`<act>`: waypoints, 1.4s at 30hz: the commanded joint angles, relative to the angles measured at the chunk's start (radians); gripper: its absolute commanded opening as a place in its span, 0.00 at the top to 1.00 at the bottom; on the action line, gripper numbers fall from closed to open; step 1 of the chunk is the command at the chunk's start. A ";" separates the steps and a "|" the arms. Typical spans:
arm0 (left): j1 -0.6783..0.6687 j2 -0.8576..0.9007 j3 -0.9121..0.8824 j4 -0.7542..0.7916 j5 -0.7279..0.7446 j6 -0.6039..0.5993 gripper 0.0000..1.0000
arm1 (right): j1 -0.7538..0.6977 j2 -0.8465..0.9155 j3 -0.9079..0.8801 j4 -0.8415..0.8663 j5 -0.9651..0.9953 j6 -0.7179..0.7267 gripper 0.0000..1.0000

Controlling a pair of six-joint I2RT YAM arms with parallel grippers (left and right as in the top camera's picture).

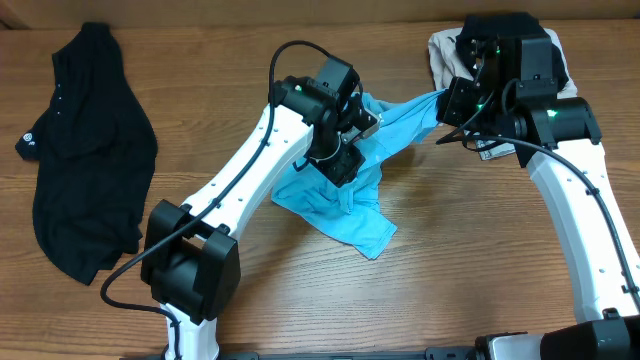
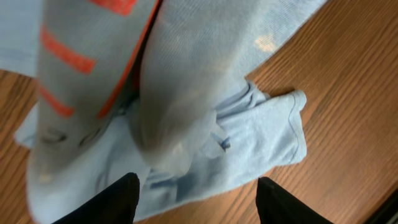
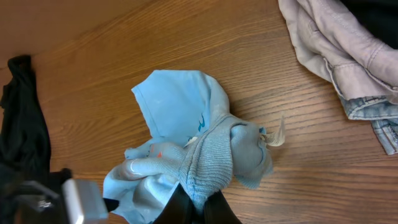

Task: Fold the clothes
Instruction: 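Lift the T-shirt with both grippers and stretch it apart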

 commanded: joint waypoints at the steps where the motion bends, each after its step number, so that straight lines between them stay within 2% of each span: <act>1: 0.003 -0.021 -0.045 0.034 0.032 0.016 0.37 | -0.006 -0.005 0.007 0.005 0.005 -0.007 0.96; 5: 0.003 -0.021 -0.112 0.076 0.032 0.015 0.32 | -0.006 -0.005 0.007 0.005 0.005 -0.007 0.96; 14: 0.004 -0.021 -0.220 0.095 0.016 0.008 0.37 | -0.006 -0.005 0.007 0.005 0.012 -0.006 0.96; 21: 0.004 -0.021 -0.261 0.220 -0.008 -0.047 0.38 | -0.006 -0.005 0.007 0.005 0.012 -0.006 0.96; 25: 0.004 -0.021 -0.260 0.305 -0.014 -0.082 0.46 | -0.006 -0.005 0.007 0.005 0.012 -0.007 0.96; 26: 0.004 -0.021 -0.260 0.317 -0.014 -0.088 0.53 | -0.006 -0.005 0.007 0.005 0.012 -0.007 0.96; 29: 0.004 -0.021 -0.259 0.340 -0.023 -0.090 0.82 | -0.006 -0.005 0.007 0.002 0.012 -0.007 0.96; 31: 0.006 -0.021 -0.240 0.327 -0.075 -0.128 0.96 | -0.006 -0.005 0.007 -0.003 0.016 -0.006 0.96; 35: 0.020 -0.021 -0.112 0.201 -0.139 -0.140 0.96 | -0.006 -0.005 0.007 -0.016 0.039 -0.007 0.96; 42: 0.057 -0.021 0.303 -0.091 -0.279 -0.139 0.96 | -0.007 -0.005 0.007 -0.036 0.058 -0.006 0.96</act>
